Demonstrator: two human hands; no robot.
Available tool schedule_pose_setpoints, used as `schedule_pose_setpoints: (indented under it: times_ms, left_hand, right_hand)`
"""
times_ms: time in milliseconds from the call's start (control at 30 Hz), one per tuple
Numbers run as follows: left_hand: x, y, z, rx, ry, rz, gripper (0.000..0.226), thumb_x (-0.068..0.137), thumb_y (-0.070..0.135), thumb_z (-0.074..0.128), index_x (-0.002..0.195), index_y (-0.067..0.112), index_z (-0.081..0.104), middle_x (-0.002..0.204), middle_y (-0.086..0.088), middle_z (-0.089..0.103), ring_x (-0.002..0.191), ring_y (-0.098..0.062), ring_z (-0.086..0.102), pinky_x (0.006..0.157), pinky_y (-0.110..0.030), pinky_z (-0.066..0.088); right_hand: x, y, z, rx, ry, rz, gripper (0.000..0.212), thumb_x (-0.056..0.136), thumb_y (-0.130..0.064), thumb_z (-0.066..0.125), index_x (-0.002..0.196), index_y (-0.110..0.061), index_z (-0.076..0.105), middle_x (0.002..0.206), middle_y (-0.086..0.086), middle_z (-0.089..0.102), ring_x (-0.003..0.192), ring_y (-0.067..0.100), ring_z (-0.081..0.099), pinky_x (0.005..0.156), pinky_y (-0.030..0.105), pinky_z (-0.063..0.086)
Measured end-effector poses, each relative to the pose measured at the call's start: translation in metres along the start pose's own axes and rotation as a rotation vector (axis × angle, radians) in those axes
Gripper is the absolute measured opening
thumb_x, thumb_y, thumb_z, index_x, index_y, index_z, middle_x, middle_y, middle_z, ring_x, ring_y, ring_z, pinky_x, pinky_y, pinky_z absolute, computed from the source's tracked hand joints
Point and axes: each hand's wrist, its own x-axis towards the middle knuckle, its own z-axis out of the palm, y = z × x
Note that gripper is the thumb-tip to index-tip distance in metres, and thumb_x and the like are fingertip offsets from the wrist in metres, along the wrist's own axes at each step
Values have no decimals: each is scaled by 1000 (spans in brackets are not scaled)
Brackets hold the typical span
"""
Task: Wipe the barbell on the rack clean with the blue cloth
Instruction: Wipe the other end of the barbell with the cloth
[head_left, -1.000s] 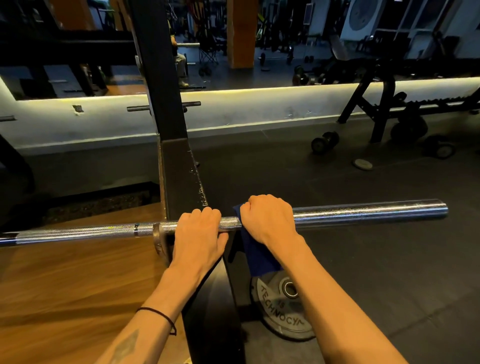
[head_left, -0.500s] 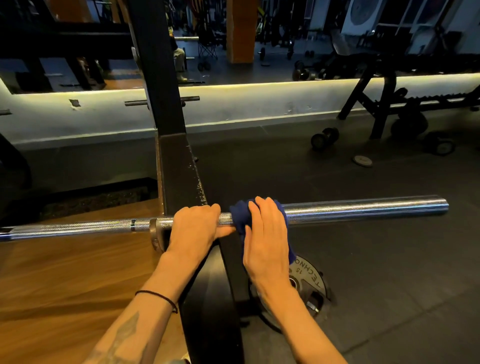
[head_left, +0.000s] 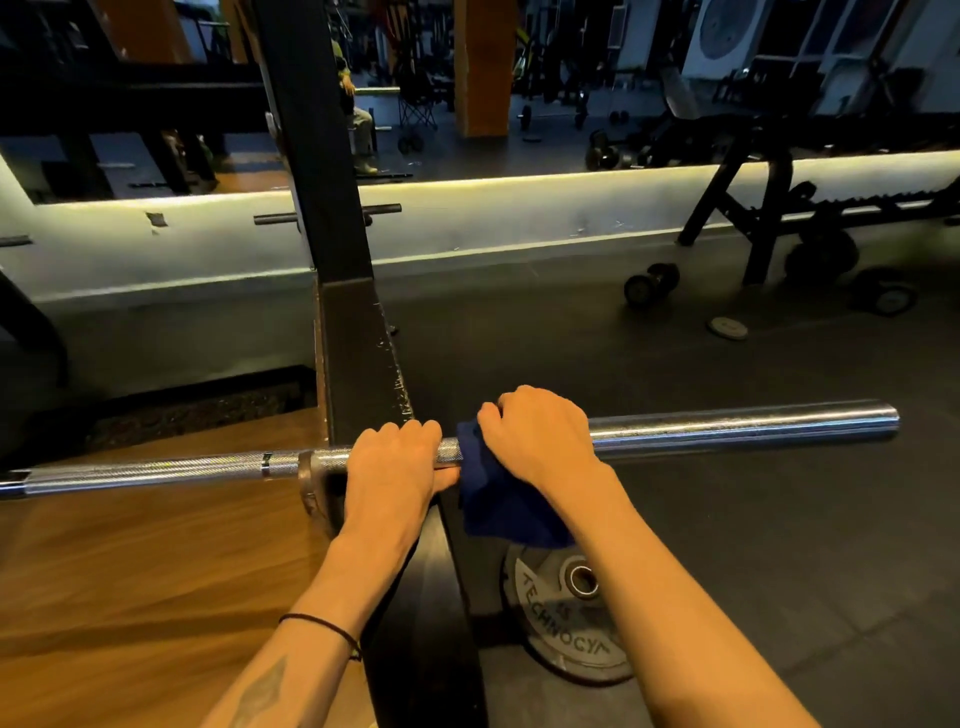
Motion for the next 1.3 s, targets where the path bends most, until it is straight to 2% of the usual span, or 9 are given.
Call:
schedule_pose_setpoints:
  times_ms: [100,233,333,400,533,833,1000,1133,1300]
  left_hand:
    - [0,0,0,26,19,-5,34,95,58,46,106,25,46,104,4,57,94,-17,56,78,-31,36]
    - [-1,0,0,33,34,-1,36,94,59,49,105,25,47,102,5,58,92,-16,57,76,-31,35]
    - [0,0,0,7,28,-12,37,93,59,50,106,25,48,102,4,58,92,-17,58,78,-31,37]
    - [-1,0,2,-10,33,-11,37,93,60,50,105,24,49,101,4,58,92,-18,58,77,-32,36]
    - [-2,0,5,-17,50,-18,34,92,58,52,101,25,48,99,4,58,91,-19,57,75,-33,34]
    - [0,0,4,-15,52,-7,33,93,57,51,94,26,43,89,6,50,79,-15,49,70,-31,31]
    - [-1,-1,4,-15,59,4,34,93,58,50,101,26,48,96,5,56,85,-16,54,71,-30,31]
    - [-1,-1,4,-19,43,-9,39,92,62,49,105,25,49,99,5,58,89,-16,57,76,-32,37]
    - [-4,-1,4,-13,76,-5,43,91,66,46,105,26,50,97,5,57,88,-17,55,73,-31,33]
  right_hand:
    - [3,-2,-3,38,-87,72,38,100,-42,40,85,-15,61,81,1,55,74,24,54,71,36,37]
    - [-20,4,24,-7,324,-101,32,102,-39,40,92,-19,64,88,-1,61,77,20,60,70,35,42]
    - [-44,11,51,152,646,-226,31,103,-27,46,114,-9,69,111,6,69,104,23,64,91,38,49]
    - [-56,17,66,171,700,-238,37,104,-24,46,129,-4,66,130,12,64,125,27,57,107,40,44]
    - [-53,18,49,163,632,-206,31,97,-26,52,118,-10,68,115,6,61,101,20,56,85,35,45]
    - [-1,-4,2,-43,-26,40,33,100,-40,40,87,-16,58,89,3,61,82,26,59,73,37,42]
    - [-27,9,30,144,422,-203,29,103,-30,45,102,-17,70,97,0,69,90,20,64,86,38,50]
    - [-56,25,56,296,655,-293,37,107,-26,44,129,-7,68,134,4,66,131,16,56,116,29,37]
    - [-54,31,31,196,638,-143,36,102,-25,42,107,-7,73,108,8,73,103,25,65,91,32,46]
